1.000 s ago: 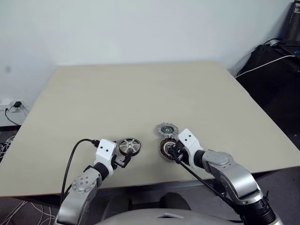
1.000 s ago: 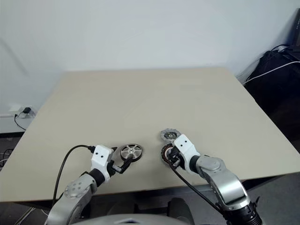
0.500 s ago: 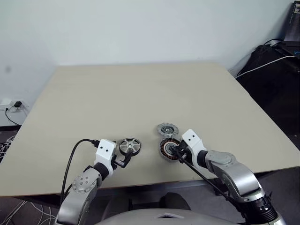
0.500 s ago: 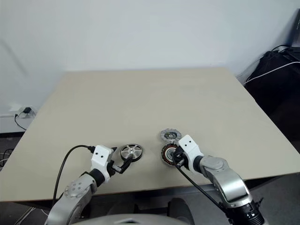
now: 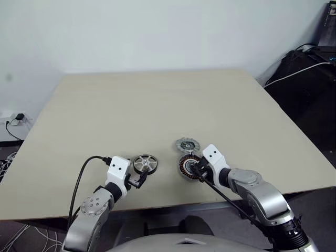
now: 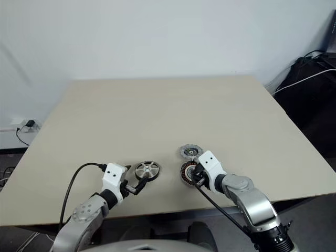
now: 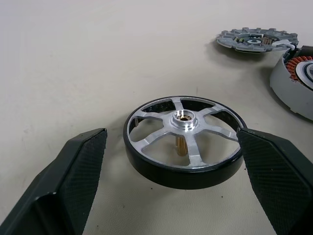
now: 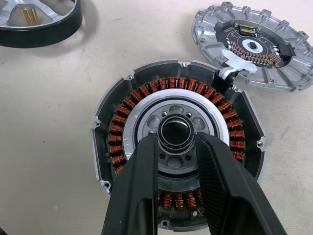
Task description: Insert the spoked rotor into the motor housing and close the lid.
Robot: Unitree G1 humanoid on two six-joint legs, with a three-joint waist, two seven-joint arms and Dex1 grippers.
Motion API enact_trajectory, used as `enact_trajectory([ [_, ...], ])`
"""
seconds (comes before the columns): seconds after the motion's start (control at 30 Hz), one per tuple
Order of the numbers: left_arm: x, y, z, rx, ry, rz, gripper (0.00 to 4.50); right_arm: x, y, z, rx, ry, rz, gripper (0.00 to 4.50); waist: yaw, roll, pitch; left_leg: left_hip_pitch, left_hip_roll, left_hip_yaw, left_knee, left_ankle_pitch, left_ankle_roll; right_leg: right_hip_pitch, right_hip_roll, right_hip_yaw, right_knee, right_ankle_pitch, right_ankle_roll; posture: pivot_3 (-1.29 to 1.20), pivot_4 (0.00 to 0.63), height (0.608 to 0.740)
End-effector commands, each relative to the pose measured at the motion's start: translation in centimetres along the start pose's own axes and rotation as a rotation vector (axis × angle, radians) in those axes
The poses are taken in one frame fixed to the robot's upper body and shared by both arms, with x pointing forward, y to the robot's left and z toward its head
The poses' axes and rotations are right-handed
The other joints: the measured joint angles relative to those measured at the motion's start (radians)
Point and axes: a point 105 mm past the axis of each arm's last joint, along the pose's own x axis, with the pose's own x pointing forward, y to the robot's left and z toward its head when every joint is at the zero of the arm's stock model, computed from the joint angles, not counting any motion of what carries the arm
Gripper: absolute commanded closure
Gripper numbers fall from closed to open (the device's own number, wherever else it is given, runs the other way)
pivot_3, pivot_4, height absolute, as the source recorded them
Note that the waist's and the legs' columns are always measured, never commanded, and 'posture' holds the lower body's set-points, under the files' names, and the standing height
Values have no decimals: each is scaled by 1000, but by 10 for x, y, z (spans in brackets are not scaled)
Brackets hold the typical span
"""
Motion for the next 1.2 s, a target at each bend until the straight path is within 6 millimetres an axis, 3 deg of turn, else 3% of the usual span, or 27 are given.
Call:
enact_trajectory([
  [0.03, 0, -4, 17, 19, -63, -11, 0, 0, 4, 8, -17, -26, 17, 3717, 0, 0, 0, 0, 0, 0, 0, 0, 0, 0, 0, 0, 0, 0, 0, 0, 0, 740],
  [0.27, 0, -4, 17, 18, -63, -12, 0, -2, 0, 3, -7, -13, 6, 3717, 0, 0, 0, 0, 0, 0, 0, 0, 0, 0, 0, 0, 0, 0, 0, 0, 0, 740],
  [0.53, 0, -4, 16, 15, -61, -10, 0, -6, -2, 9, -16, -35, -4, 1100, 1, 0, 0, 0, 0, 0, 0, 0, 0, 0, 0, 0, 0, 0, 0, 0, 0, 740],
  [0.63, -1, -4, 16, 14, -60, -8, 0, -9, 0, 18, -23, -78, 17, 1100, 3, 0, 0, 0, 0, 0, 1, 0, 0, 0, -1, 0, 0, 0, 1, 0, 0, 740],
  [0.73, -1, -3, 16, 14, -60, -8, 0, -10, 1, 24, -22, -105, 20, 1793, 2, 0, 0, 0, 0, 0, 0, 0, 0, 0, 0, 0, 0, 0, 1, 0, 0, 740],
  [1.0, -1, -3, 16, 14, -63, -6, 0, -2, 1, 27, 3, -118, -19, 4424, 1, 0, 0, 0, 0, 0, 1, 0, 0, 0, 0, 0, 0, 0, 1, 0, 0, 740],
  [1.2, -1, -3, 16, 14, -63, -7, 0, 5, 1, 26, 19, -109, -33, 4469, 1, 0, 0, 0, 0, 0, 0, 0, 0, 0, 0, 0, 0, 0, 0, 0, 0, 740],
])
